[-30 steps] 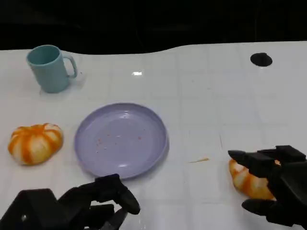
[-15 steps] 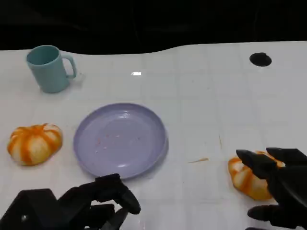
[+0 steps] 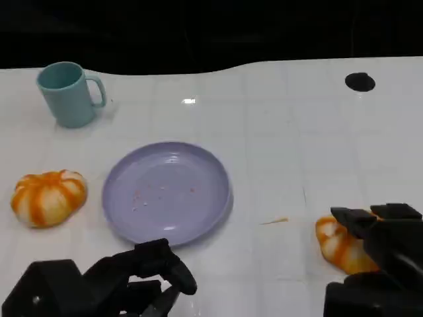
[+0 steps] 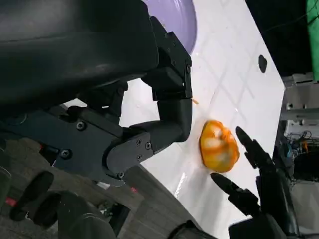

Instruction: Grasp the bread from the table and place it into the plate.

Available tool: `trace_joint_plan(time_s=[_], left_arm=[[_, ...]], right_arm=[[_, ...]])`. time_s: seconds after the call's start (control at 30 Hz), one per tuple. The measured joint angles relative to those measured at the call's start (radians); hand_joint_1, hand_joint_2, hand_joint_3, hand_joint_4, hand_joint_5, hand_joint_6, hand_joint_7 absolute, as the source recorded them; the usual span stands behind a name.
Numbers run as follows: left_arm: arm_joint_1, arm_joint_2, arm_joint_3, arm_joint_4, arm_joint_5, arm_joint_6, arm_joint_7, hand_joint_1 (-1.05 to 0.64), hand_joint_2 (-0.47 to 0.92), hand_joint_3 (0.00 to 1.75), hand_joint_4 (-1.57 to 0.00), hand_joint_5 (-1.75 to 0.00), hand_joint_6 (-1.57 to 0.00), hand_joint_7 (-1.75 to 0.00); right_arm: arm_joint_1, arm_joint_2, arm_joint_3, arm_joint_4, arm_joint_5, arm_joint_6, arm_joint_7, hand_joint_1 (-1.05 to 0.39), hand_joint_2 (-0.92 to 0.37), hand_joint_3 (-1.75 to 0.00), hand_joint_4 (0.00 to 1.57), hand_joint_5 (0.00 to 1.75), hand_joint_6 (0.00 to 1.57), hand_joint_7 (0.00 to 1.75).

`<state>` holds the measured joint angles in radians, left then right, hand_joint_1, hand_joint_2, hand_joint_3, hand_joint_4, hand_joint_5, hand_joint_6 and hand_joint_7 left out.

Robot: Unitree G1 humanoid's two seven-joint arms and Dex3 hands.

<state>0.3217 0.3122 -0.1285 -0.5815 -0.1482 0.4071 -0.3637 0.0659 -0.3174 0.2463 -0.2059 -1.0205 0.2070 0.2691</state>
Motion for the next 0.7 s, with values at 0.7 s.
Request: trace_joint_plan(time_s=[0.7], left_arm=[[0.003, 0.0, -0.001, -0.025, 0.006, 0.03, 0.003, -0.35, 0.84, 0.7, -0.69, -1.75, -0.58, -1.53]], right_arm=[[-0.242, 0.024, 0.143, 0.376, 0.004, 0.037, -0.138, -0.48, -0.92, -0.12, 0.69, 0.24, 0.74, 0.09]])
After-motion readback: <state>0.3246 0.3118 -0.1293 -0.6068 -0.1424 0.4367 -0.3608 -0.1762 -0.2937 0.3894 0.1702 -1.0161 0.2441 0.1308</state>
